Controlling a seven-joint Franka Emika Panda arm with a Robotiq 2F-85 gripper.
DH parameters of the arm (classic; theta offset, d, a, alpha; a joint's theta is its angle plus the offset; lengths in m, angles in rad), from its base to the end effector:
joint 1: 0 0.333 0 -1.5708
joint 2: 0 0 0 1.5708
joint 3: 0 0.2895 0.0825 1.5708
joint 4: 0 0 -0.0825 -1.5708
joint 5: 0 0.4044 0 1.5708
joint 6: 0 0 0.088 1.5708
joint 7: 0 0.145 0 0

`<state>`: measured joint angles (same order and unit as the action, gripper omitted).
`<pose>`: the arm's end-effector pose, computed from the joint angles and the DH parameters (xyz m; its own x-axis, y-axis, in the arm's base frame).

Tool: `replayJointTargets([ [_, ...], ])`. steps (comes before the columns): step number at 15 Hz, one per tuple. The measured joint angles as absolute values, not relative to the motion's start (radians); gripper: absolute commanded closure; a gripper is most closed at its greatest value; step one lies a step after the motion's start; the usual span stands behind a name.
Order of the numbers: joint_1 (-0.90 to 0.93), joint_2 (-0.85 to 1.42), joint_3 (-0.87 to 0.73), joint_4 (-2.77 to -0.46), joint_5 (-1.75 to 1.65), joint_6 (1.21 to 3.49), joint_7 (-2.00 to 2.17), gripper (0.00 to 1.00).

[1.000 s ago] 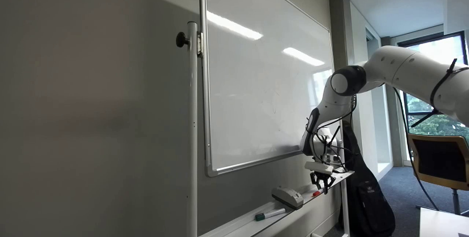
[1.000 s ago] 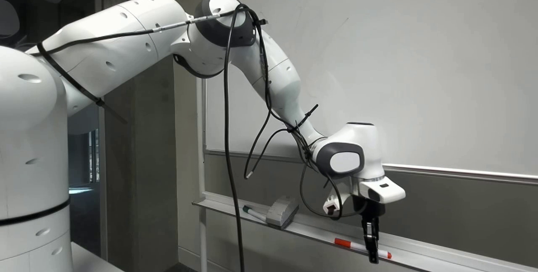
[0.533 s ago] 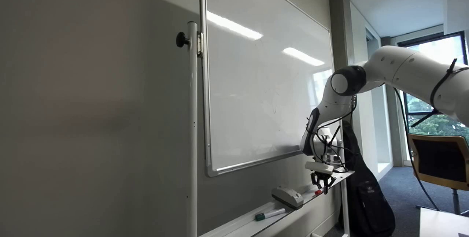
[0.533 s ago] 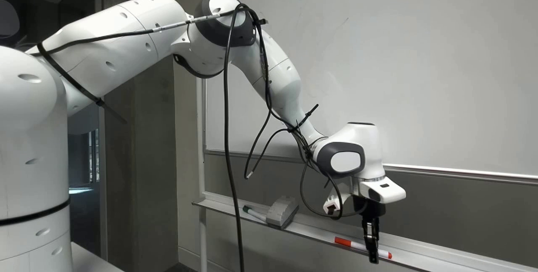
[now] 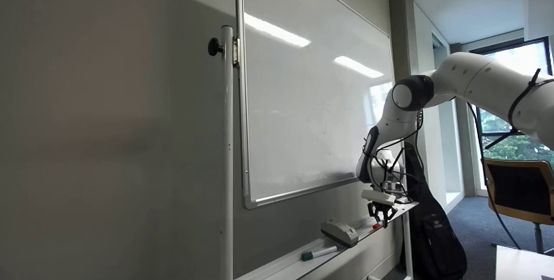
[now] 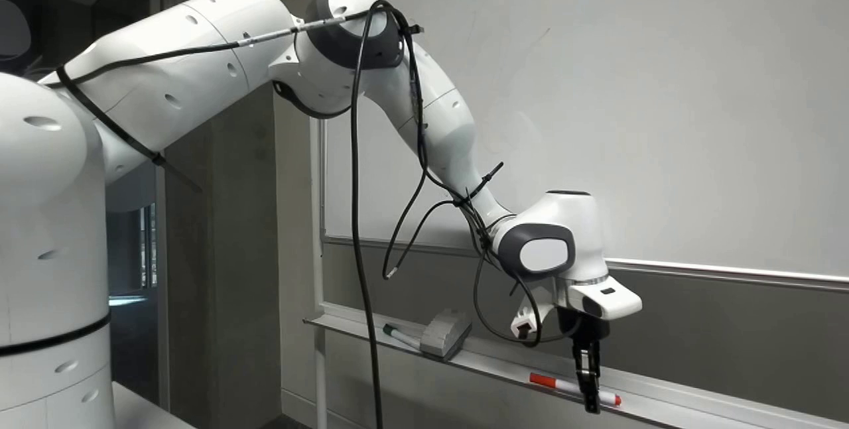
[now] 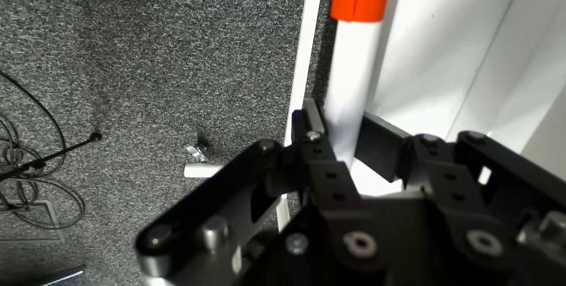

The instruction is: Move the orange marker slightly to the left

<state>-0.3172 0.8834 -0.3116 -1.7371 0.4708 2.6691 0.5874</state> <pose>0.5253 -0.3922 0.0281 0.0614 -0.9942 0.0883 -0.9945 -0.0685 -0.0797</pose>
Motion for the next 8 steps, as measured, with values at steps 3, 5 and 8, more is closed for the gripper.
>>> replayJointTargets([
  [3, -0.333, 0.851, -0.294, -1.781, 0.477, 2.730, 0.544, 0.95],
  [5, -0.348, 0.821, -0.278, -1.810, 0.482, 2.768, 0.512, 0.95],
  [8, -0.367, 0.772, -0.258, -1.836, 0.484, 2.795, 0.477, 0.95],
])
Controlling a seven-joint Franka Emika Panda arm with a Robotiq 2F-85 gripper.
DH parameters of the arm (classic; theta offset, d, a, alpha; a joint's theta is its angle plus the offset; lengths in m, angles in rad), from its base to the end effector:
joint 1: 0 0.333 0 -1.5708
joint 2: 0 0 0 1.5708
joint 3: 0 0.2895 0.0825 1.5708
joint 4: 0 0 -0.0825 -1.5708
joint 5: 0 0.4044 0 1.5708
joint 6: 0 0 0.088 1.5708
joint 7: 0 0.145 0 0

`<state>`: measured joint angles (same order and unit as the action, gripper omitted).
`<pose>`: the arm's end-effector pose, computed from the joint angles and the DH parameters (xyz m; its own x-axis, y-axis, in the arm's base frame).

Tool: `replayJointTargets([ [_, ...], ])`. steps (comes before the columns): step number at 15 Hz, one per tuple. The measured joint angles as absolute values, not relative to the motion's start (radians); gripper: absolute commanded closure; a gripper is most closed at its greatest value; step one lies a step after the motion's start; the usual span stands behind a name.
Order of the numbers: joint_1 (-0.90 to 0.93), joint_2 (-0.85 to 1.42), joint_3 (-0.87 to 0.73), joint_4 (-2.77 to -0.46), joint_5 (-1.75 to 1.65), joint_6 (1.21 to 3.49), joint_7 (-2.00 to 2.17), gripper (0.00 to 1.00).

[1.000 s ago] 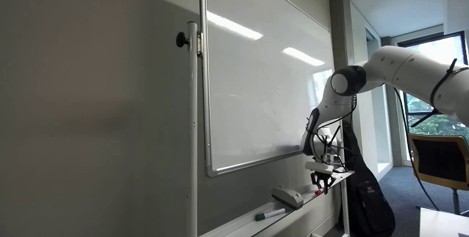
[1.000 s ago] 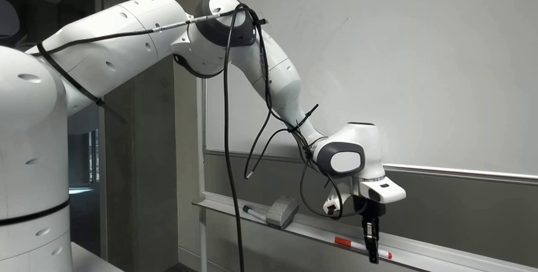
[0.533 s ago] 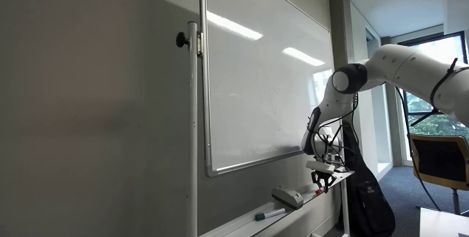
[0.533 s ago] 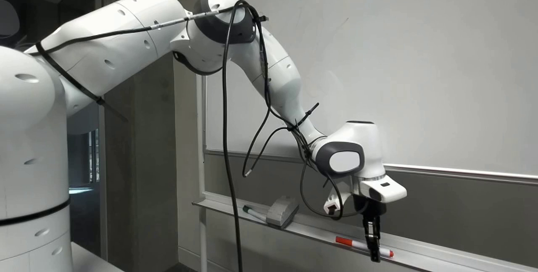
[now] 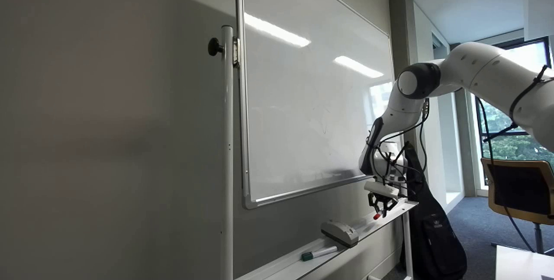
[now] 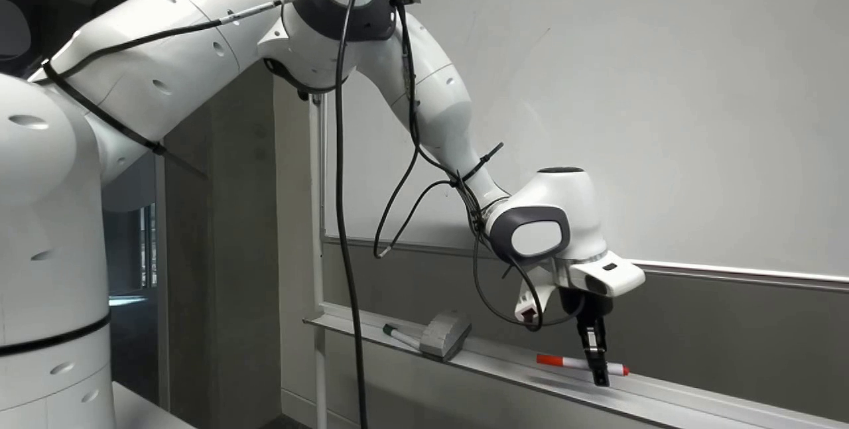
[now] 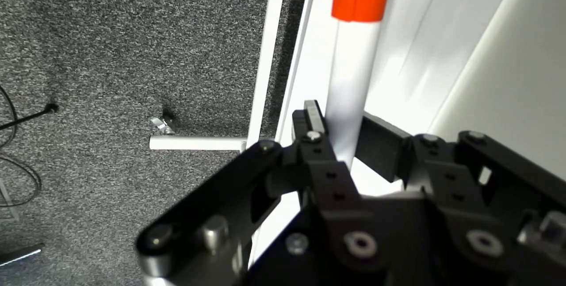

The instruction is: Move the orange marker slightly to the left

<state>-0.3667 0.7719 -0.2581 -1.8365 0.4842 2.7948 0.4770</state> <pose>0.5212 -0.3975 0.0665 0.1056 -0.9817 0.1587 -0.9757 -0.1331 -0.1742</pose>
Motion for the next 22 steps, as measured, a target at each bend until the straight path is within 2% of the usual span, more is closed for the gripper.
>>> replayJointTargets([
  [13, -0.383, 0.604, -0.244, -2.055, 0.481, 2.747, 0.325, 0.95],
  [22, -0.489, 0.314, -0.228, -2.350, 0.545, 2.766, 0.027, 0.95],
])
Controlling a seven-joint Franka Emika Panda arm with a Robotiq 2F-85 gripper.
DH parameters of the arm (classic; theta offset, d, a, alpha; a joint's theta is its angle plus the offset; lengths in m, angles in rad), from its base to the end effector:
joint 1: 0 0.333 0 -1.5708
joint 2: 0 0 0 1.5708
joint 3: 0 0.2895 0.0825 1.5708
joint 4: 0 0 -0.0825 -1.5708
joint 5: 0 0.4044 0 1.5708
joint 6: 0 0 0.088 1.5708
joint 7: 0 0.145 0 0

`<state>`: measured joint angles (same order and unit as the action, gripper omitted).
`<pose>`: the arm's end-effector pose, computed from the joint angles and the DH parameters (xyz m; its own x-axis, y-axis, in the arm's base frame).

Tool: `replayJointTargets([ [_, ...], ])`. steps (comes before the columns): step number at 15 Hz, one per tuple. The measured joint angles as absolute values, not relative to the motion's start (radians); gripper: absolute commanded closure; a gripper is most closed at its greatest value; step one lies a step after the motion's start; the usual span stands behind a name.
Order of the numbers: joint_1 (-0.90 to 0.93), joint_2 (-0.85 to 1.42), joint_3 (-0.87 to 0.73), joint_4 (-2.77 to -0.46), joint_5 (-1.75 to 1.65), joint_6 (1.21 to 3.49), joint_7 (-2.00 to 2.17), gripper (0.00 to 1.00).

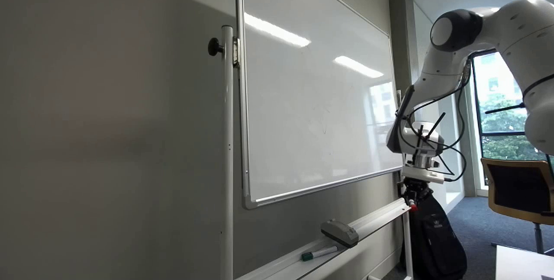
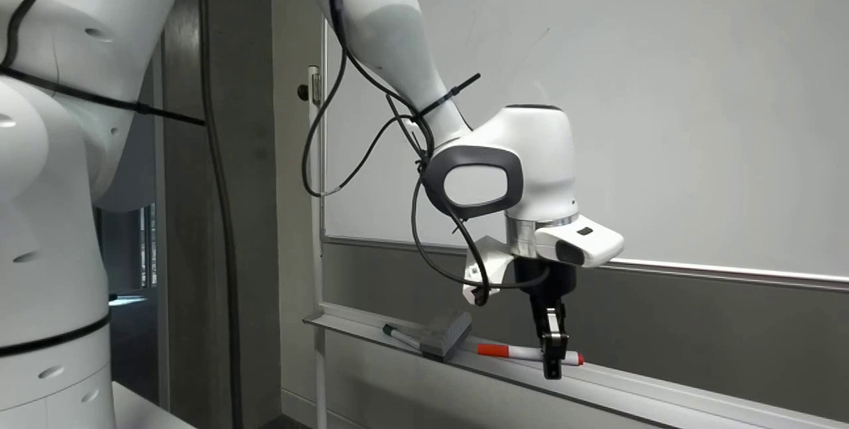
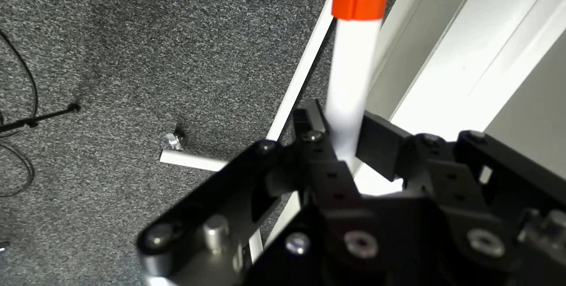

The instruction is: Move the orange marker slightly to the left

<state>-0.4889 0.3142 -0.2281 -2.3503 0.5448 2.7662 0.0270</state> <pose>0.3821 -0.3642 0.1298 0.3308 -0.9407 0.0750 -0.9227 -0.3391 -0.1832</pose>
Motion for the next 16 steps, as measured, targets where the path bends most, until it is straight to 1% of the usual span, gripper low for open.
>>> replayJointTargets([
  [4, -0.520, 0.144, -0.158, -2.502, 0.788, 2.766, -0.119, 0.95],
  [7, -0.481, 0.059, -0.073, -2.597, 1.011, 2.795, -0.172, 0.95],
  [11, -0.371, 0.028, 0.045, -2.671, 1.244, 2.915, -0.178, 0.95],
  [16, -0.260, 0.037, 0.153, -2.677, 1.443, 3.063, -0.178, 0.95],
])
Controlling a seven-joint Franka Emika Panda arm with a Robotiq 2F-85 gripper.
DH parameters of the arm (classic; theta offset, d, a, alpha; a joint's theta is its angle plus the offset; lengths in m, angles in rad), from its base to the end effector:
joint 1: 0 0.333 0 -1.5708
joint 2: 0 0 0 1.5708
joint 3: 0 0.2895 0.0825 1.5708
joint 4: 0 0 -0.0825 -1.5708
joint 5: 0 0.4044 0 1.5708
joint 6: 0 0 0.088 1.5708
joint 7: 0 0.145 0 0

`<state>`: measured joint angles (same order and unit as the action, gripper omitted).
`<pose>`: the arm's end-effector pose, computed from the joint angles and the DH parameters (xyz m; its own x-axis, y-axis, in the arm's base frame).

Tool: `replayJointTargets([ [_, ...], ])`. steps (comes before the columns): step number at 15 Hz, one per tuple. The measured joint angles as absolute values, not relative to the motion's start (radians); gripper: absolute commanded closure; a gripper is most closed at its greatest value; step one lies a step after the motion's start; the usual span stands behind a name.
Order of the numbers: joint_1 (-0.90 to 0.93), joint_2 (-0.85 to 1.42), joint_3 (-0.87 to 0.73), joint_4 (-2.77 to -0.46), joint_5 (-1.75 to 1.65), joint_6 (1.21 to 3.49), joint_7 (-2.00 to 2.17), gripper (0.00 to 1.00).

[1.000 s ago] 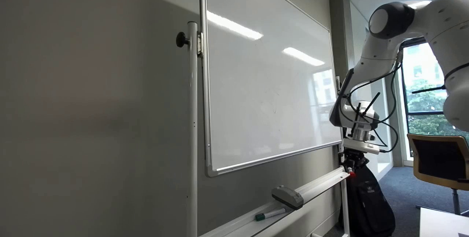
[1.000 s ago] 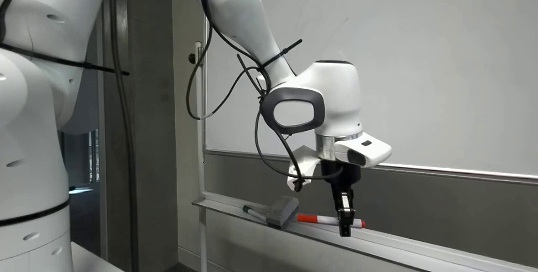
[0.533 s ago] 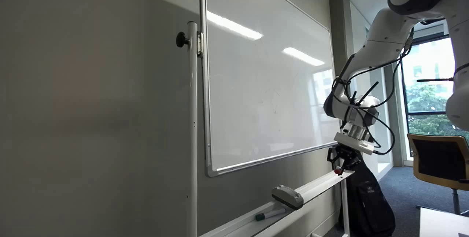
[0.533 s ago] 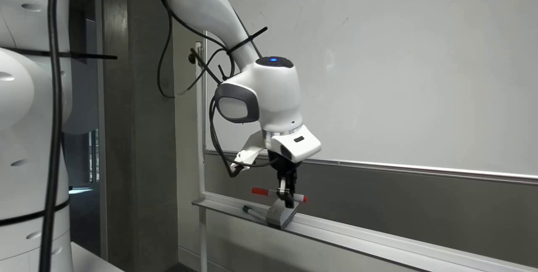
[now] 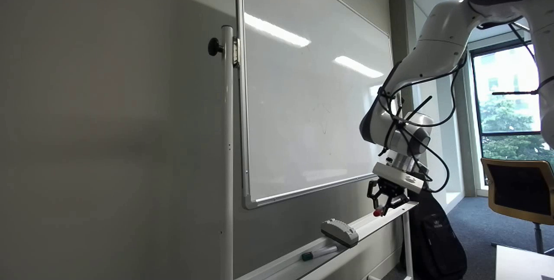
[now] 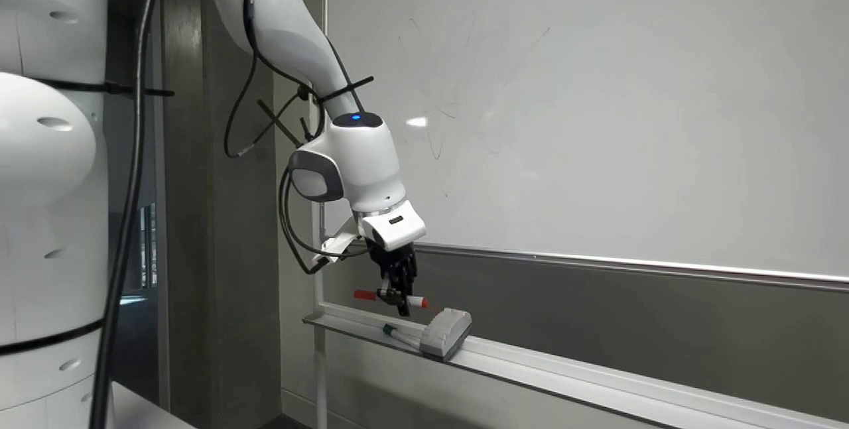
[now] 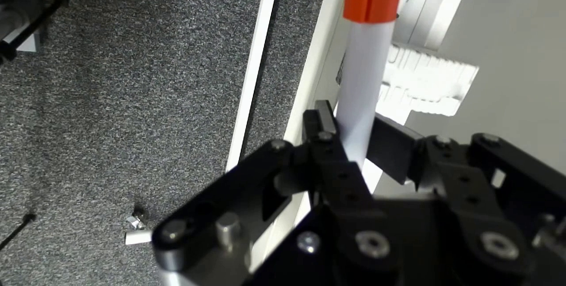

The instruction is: Move the orange marker slightly to the left

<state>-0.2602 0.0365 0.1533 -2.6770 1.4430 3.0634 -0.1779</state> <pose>0.3974 -0.1179 0.1517 0.2020 -0.9781 0.0497 -0.8886 -0.2044 -0.4105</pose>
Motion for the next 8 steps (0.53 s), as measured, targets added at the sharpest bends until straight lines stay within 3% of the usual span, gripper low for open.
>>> replayJointTargets([
  [8, -0.129, 0.135, 0.270, -2.636, 1.583, 3.235, -0.159, 0.95],
])
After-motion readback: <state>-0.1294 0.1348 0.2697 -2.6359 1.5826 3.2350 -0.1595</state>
